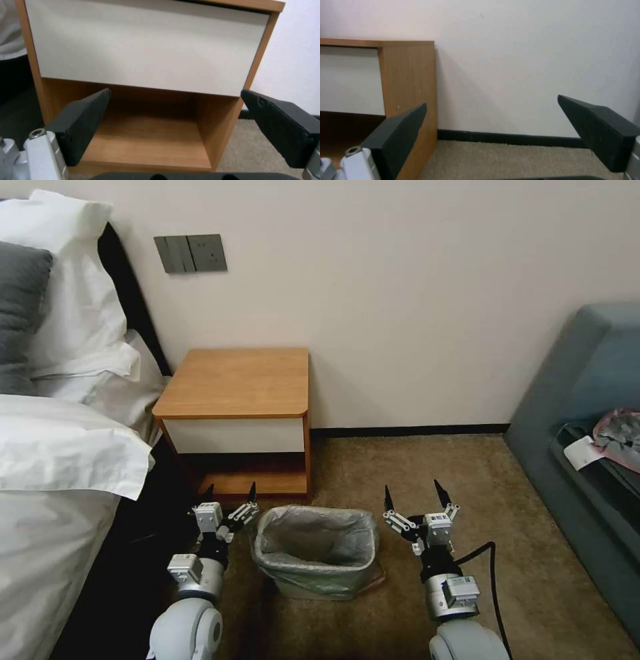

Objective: Pick up the garbage bag from the table and place it over the trash can.

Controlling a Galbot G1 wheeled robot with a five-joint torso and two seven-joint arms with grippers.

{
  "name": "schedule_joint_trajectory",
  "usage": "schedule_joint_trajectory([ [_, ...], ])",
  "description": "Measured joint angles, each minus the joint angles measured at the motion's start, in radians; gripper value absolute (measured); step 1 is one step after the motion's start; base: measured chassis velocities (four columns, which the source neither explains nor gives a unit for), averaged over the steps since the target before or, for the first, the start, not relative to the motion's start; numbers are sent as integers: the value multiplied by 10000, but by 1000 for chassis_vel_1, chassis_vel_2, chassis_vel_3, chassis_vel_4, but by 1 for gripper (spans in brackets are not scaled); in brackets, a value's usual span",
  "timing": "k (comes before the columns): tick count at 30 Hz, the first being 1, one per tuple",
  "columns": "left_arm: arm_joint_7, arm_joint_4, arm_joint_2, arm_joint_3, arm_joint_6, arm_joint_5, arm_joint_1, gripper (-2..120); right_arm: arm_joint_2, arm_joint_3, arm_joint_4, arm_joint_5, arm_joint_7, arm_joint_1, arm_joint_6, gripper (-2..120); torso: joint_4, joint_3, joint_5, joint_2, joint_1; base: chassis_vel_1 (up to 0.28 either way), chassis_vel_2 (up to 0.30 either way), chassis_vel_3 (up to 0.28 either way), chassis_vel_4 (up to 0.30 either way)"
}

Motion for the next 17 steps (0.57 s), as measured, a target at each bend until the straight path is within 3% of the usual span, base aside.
schedule_joint_trajectory([
  [17,-14,-8,-1,3,39,-16,3,98,-11,-7,6,10,-11,2,-3,100,-1,0,0,0,0,0,0,0,0],
])
